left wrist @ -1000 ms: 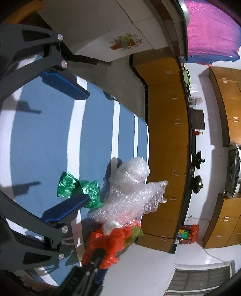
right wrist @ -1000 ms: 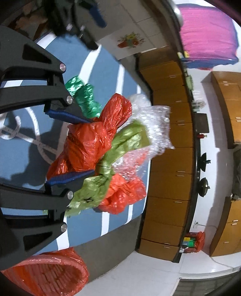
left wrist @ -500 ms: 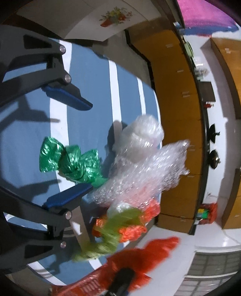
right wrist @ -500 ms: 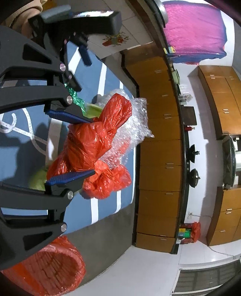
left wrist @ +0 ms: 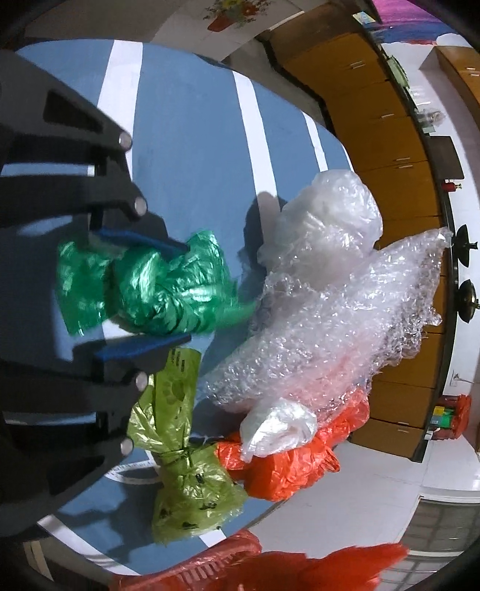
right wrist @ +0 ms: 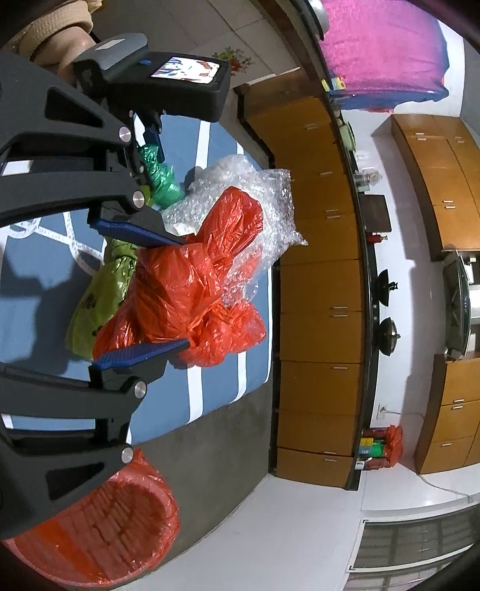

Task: Collect trash
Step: 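Carry both items to the red basket and open both tools to drop them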

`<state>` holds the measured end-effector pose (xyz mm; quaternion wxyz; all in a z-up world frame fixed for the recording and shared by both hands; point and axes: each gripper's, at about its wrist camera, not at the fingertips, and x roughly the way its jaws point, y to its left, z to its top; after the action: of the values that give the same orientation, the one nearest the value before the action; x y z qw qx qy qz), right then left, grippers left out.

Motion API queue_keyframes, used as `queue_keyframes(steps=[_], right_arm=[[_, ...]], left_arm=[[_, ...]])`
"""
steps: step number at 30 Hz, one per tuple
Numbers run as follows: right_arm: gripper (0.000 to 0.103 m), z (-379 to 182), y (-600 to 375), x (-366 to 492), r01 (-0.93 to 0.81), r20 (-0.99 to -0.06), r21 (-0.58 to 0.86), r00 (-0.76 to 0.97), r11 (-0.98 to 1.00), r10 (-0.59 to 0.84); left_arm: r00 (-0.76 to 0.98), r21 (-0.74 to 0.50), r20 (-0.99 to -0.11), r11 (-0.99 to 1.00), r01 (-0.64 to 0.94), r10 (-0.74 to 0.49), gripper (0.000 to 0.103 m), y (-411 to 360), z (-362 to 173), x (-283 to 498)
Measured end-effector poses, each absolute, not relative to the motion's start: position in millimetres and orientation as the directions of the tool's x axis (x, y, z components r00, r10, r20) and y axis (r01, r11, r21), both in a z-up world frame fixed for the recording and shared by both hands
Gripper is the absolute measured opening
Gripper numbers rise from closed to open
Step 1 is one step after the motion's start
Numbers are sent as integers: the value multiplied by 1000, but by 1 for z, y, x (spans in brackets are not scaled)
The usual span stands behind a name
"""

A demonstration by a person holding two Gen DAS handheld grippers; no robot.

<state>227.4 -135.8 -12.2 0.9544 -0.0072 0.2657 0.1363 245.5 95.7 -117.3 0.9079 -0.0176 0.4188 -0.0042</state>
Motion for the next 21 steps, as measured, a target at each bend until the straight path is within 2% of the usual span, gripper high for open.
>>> queue_keyframes(steps=[4, 13, 21], right_arm=[[48, -12, -140, 225, -255, -505, 64, 826, 965, 252], [48, -7, -154, 216, -234, -484, 72, 841, 969, 240], [48, 2, -194, 209, -159, -463, 65, 870, 985, 171]], left_arm=[[667, -39, -745, 999, -21, -15, 33, 106, -111, 242], [732, -49, -680, 999, -17, -21, 33, 110, -69, 224], [779, -72, -614, 992, 105, -127, 33, 55, -21, 225]])
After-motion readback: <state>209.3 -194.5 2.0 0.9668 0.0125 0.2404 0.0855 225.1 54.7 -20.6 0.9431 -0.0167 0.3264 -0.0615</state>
